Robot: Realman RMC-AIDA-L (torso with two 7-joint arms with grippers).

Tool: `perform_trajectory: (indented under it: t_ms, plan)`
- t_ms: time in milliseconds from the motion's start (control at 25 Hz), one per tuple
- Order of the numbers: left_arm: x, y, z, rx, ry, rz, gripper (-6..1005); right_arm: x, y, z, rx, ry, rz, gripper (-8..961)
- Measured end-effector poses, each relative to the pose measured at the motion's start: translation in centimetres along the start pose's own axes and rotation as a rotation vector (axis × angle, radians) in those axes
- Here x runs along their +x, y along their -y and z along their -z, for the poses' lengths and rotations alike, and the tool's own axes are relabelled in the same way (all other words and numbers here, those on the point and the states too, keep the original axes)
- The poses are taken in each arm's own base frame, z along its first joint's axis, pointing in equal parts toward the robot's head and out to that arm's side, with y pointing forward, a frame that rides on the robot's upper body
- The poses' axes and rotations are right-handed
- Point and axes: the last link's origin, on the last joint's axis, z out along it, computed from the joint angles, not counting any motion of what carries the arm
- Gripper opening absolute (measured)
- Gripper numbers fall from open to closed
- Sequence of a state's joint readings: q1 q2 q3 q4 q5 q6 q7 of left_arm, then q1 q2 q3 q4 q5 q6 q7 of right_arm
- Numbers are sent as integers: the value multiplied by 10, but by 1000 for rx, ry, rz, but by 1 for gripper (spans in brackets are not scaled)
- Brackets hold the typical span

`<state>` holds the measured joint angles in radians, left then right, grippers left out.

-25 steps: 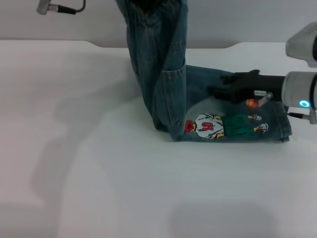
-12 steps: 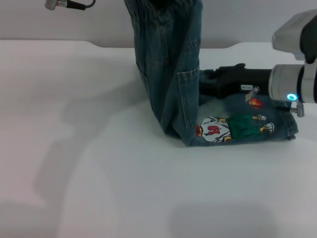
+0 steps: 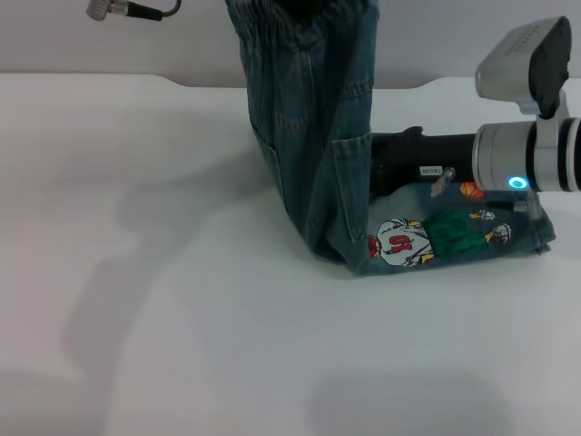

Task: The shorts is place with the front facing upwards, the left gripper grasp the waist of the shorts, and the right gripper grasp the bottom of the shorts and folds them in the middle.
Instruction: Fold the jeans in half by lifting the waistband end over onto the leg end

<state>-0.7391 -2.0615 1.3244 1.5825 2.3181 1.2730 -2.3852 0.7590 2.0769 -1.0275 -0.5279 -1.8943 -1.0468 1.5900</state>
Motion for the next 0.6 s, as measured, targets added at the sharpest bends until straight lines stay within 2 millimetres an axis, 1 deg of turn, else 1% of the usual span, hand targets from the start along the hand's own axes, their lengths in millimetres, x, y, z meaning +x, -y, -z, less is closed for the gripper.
perform_trajectory:
  t_ms: [600]
  plan:
    - [-1, -2, -1, -2, 1, -7, 94, -10, -16, -8, -98, -25, 20, 499]
